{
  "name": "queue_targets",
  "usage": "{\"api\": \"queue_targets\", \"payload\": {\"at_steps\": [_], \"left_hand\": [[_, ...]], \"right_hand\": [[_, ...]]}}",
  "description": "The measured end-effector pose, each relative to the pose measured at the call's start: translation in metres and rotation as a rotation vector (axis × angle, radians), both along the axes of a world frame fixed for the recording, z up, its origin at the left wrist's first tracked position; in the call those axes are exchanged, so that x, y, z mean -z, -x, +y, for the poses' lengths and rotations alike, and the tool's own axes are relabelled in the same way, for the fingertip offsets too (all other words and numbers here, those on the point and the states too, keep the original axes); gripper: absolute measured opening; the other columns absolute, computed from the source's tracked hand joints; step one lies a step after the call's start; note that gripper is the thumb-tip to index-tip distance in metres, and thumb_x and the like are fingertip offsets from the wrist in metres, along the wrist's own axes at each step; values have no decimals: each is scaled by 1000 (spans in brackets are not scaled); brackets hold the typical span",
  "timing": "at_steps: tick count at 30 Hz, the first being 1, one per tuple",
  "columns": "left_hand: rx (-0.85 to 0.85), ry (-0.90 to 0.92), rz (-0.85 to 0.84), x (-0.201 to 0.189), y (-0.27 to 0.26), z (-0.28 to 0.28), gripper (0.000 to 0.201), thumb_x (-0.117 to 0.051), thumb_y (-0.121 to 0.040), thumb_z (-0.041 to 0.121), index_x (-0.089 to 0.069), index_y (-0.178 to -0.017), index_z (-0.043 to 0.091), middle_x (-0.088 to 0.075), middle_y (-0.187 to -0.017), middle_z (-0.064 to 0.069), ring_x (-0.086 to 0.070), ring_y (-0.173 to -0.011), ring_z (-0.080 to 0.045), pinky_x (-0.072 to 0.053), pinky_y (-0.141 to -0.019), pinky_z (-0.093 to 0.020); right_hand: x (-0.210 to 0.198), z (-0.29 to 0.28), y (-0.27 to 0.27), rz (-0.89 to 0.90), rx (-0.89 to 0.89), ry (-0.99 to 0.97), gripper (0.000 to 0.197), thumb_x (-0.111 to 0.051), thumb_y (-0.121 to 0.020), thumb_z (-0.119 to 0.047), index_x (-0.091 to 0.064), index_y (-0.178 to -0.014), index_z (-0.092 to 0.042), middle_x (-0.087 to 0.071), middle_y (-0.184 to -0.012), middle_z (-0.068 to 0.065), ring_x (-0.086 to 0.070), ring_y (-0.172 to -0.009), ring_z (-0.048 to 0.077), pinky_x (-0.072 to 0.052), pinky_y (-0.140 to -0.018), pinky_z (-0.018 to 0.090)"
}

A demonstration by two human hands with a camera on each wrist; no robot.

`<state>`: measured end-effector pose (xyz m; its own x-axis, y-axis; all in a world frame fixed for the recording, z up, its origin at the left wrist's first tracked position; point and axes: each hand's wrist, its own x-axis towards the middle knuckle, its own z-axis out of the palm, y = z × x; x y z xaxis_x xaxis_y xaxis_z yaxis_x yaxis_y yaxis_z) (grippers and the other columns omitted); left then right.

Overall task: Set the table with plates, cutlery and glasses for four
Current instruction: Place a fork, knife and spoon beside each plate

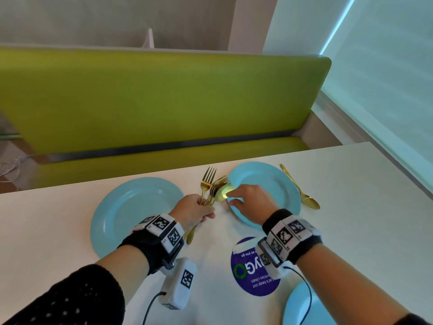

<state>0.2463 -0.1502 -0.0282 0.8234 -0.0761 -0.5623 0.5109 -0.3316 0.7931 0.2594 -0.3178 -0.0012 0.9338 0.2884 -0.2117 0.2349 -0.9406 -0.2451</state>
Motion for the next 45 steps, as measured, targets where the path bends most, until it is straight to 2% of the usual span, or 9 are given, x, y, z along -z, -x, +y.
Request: {"api": "queue_targets", "payload": {"at_steps": [13, 18, 21, 24, 30, 38, 41, 43, 45], "left_hand": [[148, 120, 42, -34, 50, 47, 17, -41, -100, 16, -48, -86, 11, -66, -80, -8, -43, -54, -10, -36, -48, -18], [170, 94, 25, -43, 62, 65, 14, -40, -101, 17, -47, -91, 10, -66, -80, -7, -45, -53, -9, -37, -46, -15], [165, 29, -9, -46, 58, 76, 21, -39, -101, 19, -45, -82, 13, -64, -78, -5, -51, -55, -10, -39, -44, -14], [53, -70, -57, -42, 46, 95, 17, -41, -100, 19, -44, -85, 11, -65, -82, -8, -56, -60, -16, -40, -46, -18], [-131, -140, -88, -35, 31, 139, 25, -40, -99, 14, -42, -75, 16, -54, -67, 0, -43, -52, -11, -31, -46, -20], [-193, -72, -34, -18, 31, 162, 25, -38, -95, 6, -41, -72, 15, -53, -66, -2, -41, -52, -12, -30, -43, -21], [-233, -16, 5, -14, 30, 166, 23, -37, -94, 4, -43, -73, 10, -54, -70, -5, -41, -52, -13, -30, -43, -23], [-252, -5, 12, -12, 27, 167, 22, -36, -93, 4, -44, -73, 9, -54, -72, -6, -42, -52, -13, -30, -43, -23], [-269, 1, 10, -11, 25, 168, 22, -34, -93, 3, -44, -74, 10, -54, -72, -7, -42, -53, -13, -31, -44, -22]], "right_hand": [[-6, 64, 60, -157, -210, -67, 25, -51, -94, -28, -71, -105, -18, -67, -103, 3, -60, -100, 22, -47, -75, 32], [-16, 81, 66, -273, -298, -78, 12, -65, -78, -26, -76, -79, -23, -67, -77, -1, -66, -68, 16, -44, -50, 19], [-11, 90, 61, -194, -323, -30, 17, -57, -90, -23, -72, -96, -20, -64, -102, 4, -62, -93, 20, -45, -65, 27], [-4, 89, 47, -67, -209, 51, 21, -50, -95, -21, -68, -103, -19, -59, -109, 3, -56, -103, 21, -38, -70, 25], [20, 88, 18, 129, 240, -36, 19, -54, -90, -15, -72, -94, -15, -70, -103, 4, -63, -93, 21, -51, -81, 28], [46, 107, -5, 280, 351, 150, 36, -39, -98, -13, -52, -131, -10, -53, -133, 9, -51, -123, 26, -45, -99, 31], [57, 111, -14, 336, 304, 255, 36, -40, -97, -11, -52, -131, -8, -54, -133, 10, -52, -123, 26, -46, -92, 25], [62, 110, -20, 385, 430, 120, 33, -53, -92, -17, -60, -123, -7, -60, -126, 12, -57, -118, 26, -44, -70, 15], [67, 112, -24, 361, 423, 77, 32, -61, -86, -20, -65, -115, -6, -64, -120, 12, -60, -113, 26, -44, -64, 19]]}}
